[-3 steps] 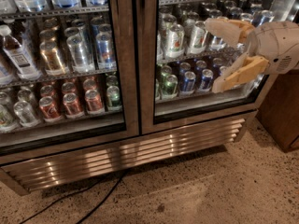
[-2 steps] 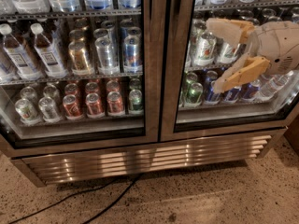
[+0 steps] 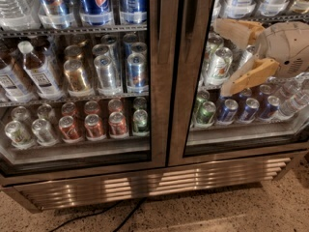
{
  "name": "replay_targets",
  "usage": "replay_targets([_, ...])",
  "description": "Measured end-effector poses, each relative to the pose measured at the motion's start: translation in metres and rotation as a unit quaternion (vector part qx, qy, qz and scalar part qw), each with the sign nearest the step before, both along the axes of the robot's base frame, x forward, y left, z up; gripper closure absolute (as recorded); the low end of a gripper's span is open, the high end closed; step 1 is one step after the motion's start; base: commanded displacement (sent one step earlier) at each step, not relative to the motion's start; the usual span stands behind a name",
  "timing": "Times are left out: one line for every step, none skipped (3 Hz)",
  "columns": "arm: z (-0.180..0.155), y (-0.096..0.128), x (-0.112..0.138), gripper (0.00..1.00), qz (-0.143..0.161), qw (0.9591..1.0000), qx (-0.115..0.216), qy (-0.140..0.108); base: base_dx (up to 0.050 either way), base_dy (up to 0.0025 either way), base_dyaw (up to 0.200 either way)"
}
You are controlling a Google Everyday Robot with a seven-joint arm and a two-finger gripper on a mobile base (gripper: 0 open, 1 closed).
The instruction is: Open right fridge door
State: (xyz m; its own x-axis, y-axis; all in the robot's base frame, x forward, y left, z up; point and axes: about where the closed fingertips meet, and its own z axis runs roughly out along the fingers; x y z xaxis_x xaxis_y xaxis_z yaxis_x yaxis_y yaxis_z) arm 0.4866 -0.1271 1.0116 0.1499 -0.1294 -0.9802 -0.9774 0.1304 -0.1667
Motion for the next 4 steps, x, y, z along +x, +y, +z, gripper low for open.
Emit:
replay_targets([0.0000,0.0000,0.0000,0.00,0.000,1.0000,0.000,0.000,0.000,-0.00010,0.197])
replay_targets([0.0000,0.0000,0.0000,0.00,0.000,1.0000,0.000,0.000,0.000,0.00000,0.000])
replay_targets([0.0000,0.0001,0.0000,0.19,0.000,1.0000,0.000,0.000,0.000,0.00000,0.000])
replay_targets([0.0000,0.0001,0.0000,0.42,0.000,1.0000,0.000,0.000,0.000,0.00000,0.000])
